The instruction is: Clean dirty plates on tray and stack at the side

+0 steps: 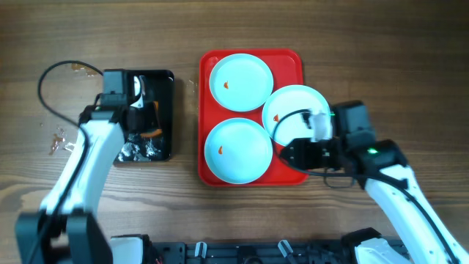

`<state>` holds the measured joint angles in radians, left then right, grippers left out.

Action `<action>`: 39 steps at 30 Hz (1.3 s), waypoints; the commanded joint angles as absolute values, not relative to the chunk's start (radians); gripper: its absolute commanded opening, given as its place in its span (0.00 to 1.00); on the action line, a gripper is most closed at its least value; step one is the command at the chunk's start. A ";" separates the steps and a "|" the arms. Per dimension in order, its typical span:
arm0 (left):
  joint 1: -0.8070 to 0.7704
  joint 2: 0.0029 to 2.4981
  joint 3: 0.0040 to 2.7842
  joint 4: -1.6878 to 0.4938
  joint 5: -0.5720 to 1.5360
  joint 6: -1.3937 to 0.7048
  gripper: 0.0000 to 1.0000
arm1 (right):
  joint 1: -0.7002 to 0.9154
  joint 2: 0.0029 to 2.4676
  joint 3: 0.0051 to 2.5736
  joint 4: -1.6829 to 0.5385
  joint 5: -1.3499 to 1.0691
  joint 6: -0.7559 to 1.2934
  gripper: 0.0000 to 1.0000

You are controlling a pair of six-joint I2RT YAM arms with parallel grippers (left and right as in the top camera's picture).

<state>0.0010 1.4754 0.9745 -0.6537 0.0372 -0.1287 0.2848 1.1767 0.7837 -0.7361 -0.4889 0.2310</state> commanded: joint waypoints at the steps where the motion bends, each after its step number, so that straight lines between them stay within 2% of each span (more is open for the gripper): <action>1: -0.041 1.329 0.983 -0.680 0.123 -0.215 0.04 | 0.392 1.271 0.776 -0.696 -0.309 0.364 0.48; 4: -0.132 1.261 0.984 -0.710 0.124 -0.278 0.04 | 0.440 1.374 0.777 -0.638 -0.281 0.379 0.47; 8: -0.281 1.261 0.984 -0.721 0.174 -0.389 0.04 | 0.442 1.494 0.777 -0.521 -0.271 0.419 0.37; 12: -0.427 1.316 0.984 -0.707 0.175 -0.516 0.04 | 0.442 1.602 0.777 -0.444 -0.266 0.421 0.32; 22: -0.530 1.514 0.984 -0.612 0.175 -0.648 0.04 | 0.440 1.631 0.777 -0.380 -0.162 0.422 0.08; 34: -0.606 1.700 0.984 -0.477 0.255 -0.723 0.04 | 0.440 1.631 0.777 -0.377 -0.134 0.452 0.06; 39: -0.626 1.752 0.984 -0.480 0.198 -0.719 0.04 | 0.440 1.631 0.777 -0.377 -0.134 0.452 0.06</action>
<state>-0.6209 1.7164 0.9749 -0.4820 0.2180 -0.7025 0.4389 1.6199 0.7799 -0.3794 -0.1581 0.4419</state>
